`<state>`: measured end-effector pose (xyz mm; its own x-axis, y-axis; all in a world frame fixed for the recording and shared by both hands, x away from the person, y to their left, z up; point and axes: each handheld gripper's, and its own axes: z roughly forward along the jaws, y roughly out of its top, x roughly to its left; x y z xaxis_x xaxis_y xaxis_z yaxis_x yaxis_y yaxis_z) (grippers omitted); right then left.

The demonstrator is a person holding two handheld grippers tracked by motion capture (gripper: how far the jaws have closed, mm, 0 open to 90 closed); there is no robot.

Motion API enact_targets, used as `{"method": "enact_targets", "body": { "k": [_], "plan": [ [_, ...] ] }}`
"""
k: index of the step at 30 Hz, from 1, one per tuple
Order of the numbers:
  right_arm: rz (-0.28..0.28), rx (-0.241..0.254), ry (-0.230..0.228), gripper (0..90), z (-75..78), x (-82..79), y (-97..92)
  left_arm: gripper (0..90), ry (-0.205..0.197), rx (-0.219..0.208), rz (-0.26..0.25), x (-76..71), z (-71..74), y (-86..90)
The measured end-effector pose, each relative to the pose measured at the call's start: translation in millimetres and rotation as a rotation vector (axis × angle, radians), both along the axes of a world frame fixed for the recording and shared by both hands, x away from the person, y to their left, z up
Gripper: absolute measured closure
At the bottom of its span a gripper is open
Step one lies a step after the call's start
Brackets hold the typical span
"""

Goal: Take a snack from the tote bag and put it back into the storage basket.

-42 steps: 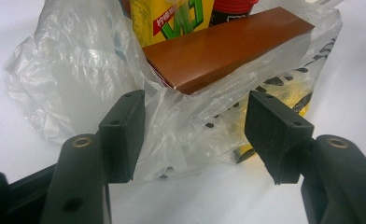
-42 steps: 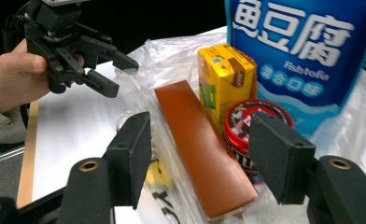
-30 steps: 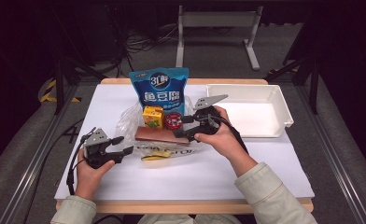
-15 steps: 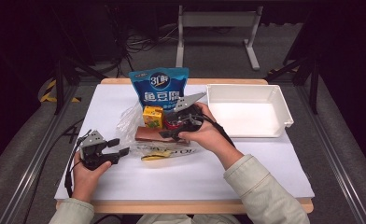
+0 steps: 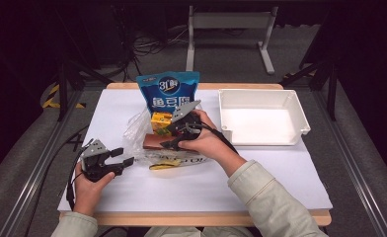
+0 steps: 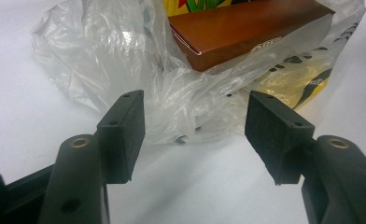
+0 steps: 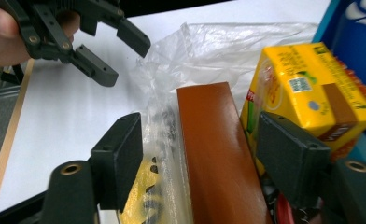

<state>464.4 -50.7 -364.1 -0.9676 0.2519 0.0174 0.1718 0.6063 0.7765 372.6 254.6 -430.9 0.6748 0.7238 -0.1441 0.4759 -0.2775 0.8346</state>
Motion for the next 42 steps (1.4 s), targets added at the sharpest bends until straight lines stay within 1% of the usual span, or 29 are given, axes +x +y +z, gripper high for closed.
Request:
{"method": "enact_targets", "body": {
  "k": [7, 11, 12, 13, 17, 19, 22, 25, 30, 34, 36, 38, 42],
  "plan": [
    [-0.012, -0.028, 0.011, 33.7, -9.3, 5.5, 5.6, 38.5, -0.004, -0.002, -0.002, 0.7, 0.1, -0.6],
    [-0.009, -0.063, -0.001, 34.8, -14.6, 7.5, 9.2, 38.5, -0.003, 0.001, -0.006, 1.6, -0.2, -1.4],
    [-0.009, -0.063, -0.001, 34.8, -14.6, 7.5, 9.2, 38.6, -0.003, 0.001, -0.006, 1.6, -0.2, -1.4],
    [-0.008, -0.077, -0.001, 35.0, -16.9, 8.6, 10.3, 38.6, -0.002, 0.001, -0.007, 1.8, -0.8, -2.2],
    [-0.009, -0.093, -0.003, 35.1, -19.2, 9.6, 11.8, 38.7, -0.001, 0.003, -0.014, 2.0, -1.0, -4.2],
    [-0.004, -0.115, -0.011, 35.6, -20.5, 10.4, 12.5, 38.7, -0.002, 0.002, -0.015, 2.4, -1.2, -4.0],
    [-0.004, -0.155, -0.010, 37.1, -21.9, 10.7, 14.9, 38.7, 0.006, 0.006, -0.017, 2.6, -2.0, -4.9],
    [0.003, -0.189, -0.012, 37.3, -22.2, 11.4, 17.5, 38.7, 0.003, 0.009, -0.023, 2.9, -2.4, -5.8],
    [0.000, -0.204, -0.008, 35.6, -22.2, 13.0, 20.0, 38.7, 0.005, 0.005, -0.021, 2.7, -2.3, -5.2],
    [0.003, -0.238, -0.005, 36.1, -25.5, 15.5, 21.6, 38.7, 0.002, 0.008, -0.021, 2.7, -2.1, -5.1],
    [0.006, -0.238, 0.002, 36.2, -26.8, 16.0, 22.0, 38.7, 0.002, 0.009, -0.024, 2.8, -1.9, -4.7],
    [0.006, -0.247, -0.005, 36.4, -27.6, 16.0, 23.1, 38.7, 0.006, 0.007, -0.019, 2.5, -1.9, -4.7],
    [0.012, -0.261, -0.012, 38.6, -30.0, 16.2, 24.6, 38.7, 0.002, 0.007, -0.023, 2.6, -1.8, -4.6]
  ]
}}
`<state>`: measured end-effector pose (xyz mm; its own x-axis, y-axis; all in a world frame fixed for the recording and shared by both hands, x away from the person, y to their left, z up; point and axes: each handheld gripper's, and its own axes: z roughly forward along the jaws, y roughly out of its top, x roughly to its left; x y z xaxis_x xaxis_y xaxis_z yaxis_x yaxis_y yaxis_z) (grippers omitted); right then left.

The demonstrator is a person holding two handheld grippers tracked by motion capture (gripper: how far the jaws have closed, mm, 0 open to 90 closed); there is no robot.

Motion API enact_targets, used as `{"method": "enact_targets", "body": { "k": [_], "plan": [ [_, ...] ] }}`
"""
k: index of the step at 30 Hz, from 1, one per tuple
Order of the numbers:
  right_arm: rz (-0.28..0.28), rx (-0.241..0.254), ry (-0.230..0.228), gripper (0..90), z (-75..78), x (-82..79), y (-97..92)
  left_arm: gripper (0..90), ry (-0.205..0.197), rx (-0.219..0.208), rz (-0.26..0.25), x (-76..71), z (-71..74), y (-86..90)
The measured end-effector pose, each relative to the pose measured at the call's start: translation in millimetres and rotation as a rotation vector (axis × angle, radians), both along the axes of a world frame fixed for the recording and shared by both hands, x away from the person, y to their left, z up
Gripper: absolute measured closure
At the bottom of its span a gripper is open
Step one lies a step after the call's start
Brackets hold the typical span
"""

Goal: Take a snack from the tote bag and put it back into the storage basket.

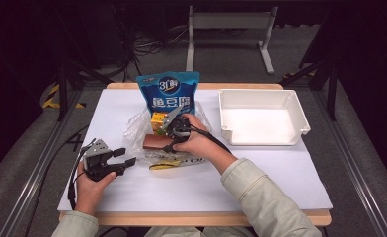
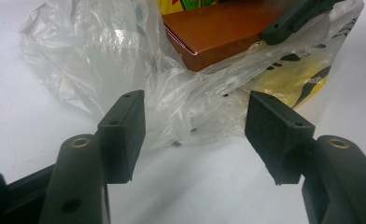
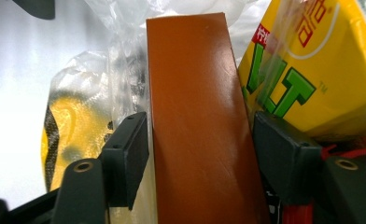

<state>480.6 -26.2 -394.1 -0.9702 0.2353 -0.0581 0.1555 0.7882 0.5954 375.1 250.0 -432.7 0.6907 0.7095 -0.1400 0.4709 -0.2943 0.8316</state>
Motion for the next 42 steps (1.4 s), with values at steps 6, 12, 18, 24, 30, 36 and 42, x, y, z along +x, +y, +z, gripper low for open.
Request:
{"method": "enact_targets", "body": {
  "k": [6, 12, 18, 24, 30, 36, 42],
  "plan": [
    [0.013, -0.013, -0.021, 41.5, -0.3, 0.3, -0.3, 38.5, 0.002, 0.001, 0.000, 0.1, 0.0, 0.3],
    [0.034, -0.024, -0.037, 43.2, 3.0, 0.3, -2.2, 38.6, 0.004, -0.001, 0.003, -0.1, -0.1, 0.0],
    [0.042, -0.013, -0.050, 43.7, 7.7, -0.8, -4.3, 38.6, 0.002, 0.000, 0.000, 0.6, -0.4, -0.4],
    [0.064, -0.005, -0.078, 44.5, 19.4, -4.6, -4.9, 38.6, 0.004, -0.002, 0.001, 1.1, -0.6, -0.9],
    [0.070, 0.037, -0.087, 44.5, 32.8, -5.8, -7.4, 38.5, -0.002, -0.003, 0.001, 1.2, -0.3, -0.4],
    [0.060, 0.092, -0.089, 44.4, 44.1, -7.6, -9.0, 37.9, -0.017, -0.006, 0.008, -0.2, 2.8, 2.2],
    [0.076, 0.136, -0.105, 44.3, 59.9, -11.0, -11.1, 35.5, -0.047, -0.036, 0.015, -3.2, 9.0, 9.0]
  ]
}}
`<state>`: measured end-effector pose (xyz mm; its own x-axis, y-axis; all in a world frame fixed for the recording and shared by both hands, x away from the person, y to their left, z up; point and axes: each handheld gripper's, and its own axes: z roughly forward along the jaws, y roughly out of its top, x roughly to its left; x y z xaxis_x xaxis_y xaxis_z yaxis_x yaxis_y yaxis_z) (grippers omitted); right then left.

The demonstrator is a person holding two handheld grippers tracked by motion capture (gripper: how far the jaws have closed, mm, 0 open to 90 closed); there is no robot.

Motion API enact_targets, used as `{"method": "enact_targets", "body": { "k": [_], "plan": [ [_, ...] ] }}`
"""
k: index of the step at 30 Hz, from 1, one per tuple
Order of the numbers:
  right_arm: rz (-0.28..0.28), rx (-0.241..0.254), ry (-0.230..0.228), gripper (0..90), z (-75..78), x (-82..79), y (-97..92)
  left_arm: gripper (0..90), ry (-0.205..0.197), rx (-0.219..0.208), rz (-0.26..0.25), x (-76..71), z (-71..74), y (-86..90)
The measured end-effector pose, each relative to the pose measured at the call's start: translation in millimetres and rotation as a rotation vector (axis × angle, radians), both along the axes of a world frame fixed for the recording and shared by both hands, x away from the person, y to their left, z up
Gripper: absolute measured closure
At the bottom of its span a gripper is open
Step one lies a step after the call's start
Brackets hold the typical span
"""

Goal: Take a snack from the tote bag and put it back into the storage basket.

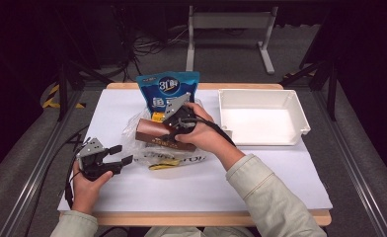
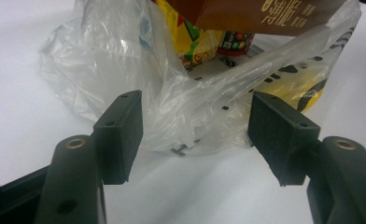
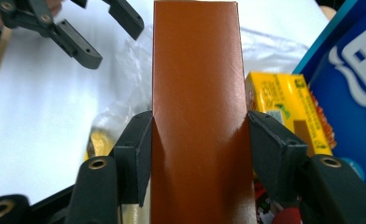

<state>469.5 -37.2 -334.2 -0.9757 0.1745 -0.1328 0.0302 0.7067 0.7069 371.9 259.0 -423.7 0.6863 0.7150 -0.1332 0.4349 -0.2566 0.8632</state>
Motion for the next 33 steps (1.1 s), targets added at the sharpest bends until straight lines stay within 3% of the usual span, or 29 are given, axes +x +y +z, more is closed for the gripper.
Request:
{"method": "enact_targets", "body": {
  "k": [13, 22, 33],
  "plan": [
    [0.028, 0.038, -0.026, 44.2, 25.3, -9.1, -1.0, 35.2, -0.030, 0.005, 0.011, -1.8, 5.1, 2.5],
    [0.031, 0.063, -0.040, 44.1, 43.7, -15.4, -10.7, 36.0, -0.025, 0.011, 0.018, -0.4, 6.0, 1.9],
    [0.017, 0.063, -0.060, 44.1, 61.9, -21.2, -38.4, 40.4, -0.025, -0.019, -0.046, -1.9, 6.7, 0.0]
  ]
}}
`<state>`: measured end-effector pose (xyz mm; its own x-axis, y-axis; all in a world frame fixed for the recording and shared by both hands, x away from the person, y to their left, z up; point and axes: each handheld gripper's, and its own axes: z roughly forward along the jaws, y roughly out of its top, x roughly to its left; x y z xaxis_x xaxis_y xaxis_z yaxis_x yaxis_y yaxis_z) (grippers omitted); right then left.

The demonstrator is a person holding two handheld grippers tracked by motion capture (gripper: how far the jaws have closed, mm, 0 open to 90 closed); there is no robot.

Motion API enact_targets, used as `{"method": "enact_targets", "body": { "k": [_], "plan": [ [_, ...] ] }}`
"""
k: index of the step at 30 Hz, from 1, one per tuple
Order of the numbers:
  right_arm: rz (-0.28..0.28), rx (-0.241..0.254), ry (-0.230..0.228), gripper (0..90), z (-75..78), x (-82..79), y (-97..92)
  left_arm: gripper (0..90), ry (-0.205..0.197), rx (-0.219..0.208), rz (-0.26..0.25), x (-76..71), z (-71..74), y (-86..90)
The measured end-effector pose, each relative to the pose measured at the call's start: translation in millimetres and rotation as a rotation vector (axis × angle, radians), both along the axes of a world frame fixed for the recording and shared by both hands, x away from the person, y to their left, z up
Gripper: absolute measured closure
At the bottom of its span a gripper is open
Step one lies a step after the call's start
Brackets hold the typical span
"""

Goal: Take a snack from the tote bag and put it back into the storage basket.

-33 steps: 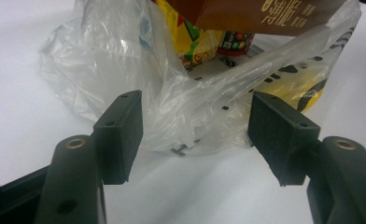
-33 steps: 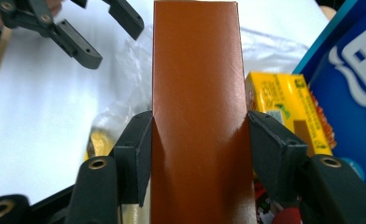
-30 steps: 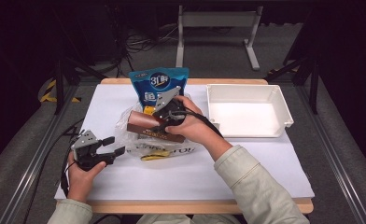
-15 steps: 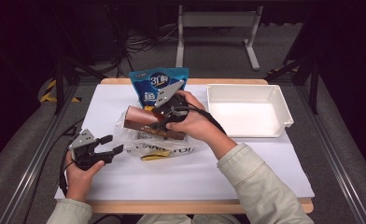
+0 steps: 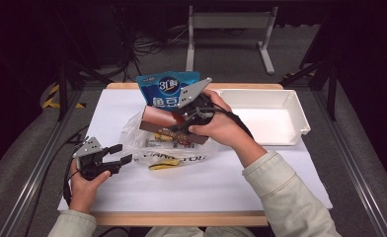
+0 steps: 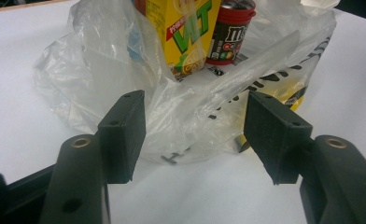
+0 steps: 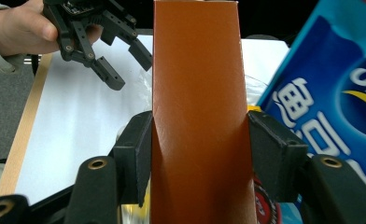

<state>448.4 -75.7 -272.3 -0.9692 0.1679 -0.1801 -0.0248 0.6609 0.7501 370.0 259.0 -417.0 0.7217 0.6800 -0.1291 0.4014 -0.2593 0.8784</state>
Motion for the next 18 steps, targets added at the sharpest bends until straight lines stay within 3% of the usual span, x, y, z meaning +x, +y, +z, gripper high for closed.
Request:
{"method": "enact_targets", "body": {
  "k": [12, 18],
  "plan": [
    [-0.048, 0.015, -0.017, 44.0, 16.8, 0.6, -39.9, 39.4, -0.022, -0.011, 0.031, -2.5, 0.9, 3.0],
    [-0.072, 0.023, -0.029, 44.0, 22.6, 1.6, -58.8, 31.5, -0.012, 0.004, 0.054, -1.2, 0.1, 4.8]
  ]
}}
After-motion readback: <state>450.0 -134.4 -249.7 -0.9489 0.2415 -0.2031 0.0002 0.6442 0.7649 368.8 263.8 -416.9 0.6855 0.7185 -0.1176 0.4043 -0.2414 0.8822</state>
